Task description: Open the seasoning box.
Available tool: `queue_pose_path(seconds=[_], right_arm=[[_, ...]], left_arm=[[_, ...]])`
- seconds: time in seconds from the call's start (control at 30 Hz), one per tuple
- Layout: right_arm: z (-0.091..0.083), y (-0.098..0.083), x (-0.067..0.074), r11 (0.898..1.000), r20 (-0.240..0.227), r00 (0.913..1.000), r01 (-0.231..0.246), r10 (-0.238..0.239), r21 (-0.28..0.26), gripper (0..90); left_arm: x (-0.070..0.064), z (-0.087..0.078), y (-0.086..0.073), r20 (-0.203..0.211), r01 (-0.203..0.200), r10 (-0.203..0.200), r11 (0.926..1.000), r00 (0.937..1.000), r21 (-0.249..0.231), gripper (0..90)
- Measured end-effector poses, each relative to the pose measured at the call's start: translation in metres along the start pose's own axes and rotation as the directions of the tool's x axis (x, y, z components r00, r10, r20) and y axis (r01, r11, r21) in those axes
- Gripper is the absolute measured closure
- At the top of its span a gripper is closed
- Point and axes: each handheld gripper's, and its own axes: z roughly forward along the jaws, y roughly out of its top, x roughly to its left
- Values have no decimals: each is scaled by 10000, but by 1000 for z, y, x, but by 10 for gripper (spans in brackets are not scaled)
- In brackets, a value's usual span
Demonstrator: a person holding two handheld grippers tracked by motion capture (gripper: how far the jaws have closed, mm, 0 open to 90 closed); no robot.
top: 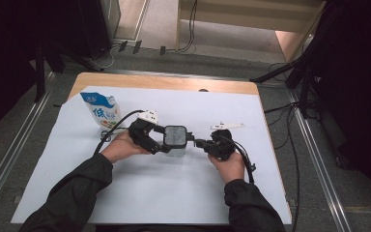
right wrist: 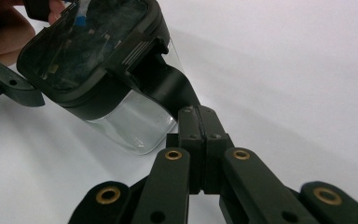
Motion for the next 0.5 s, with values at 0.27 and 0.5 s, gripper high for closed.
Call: queue_pose_path(seconds=[0.27, 0.5], right_arm=[[0, 0, 0, 10000, 31, 10000, 8, -8, 9, 900], [0, 0, 0, 10000, 5, 10000, 71, -71, 24, 900]], left_arm=[[-1, -4, 2, 6, -10, 10, 9999, 10000, -102, 162], [-3, -10, 5, -29, -68, 67, 9997, 10000, -219, 166]])
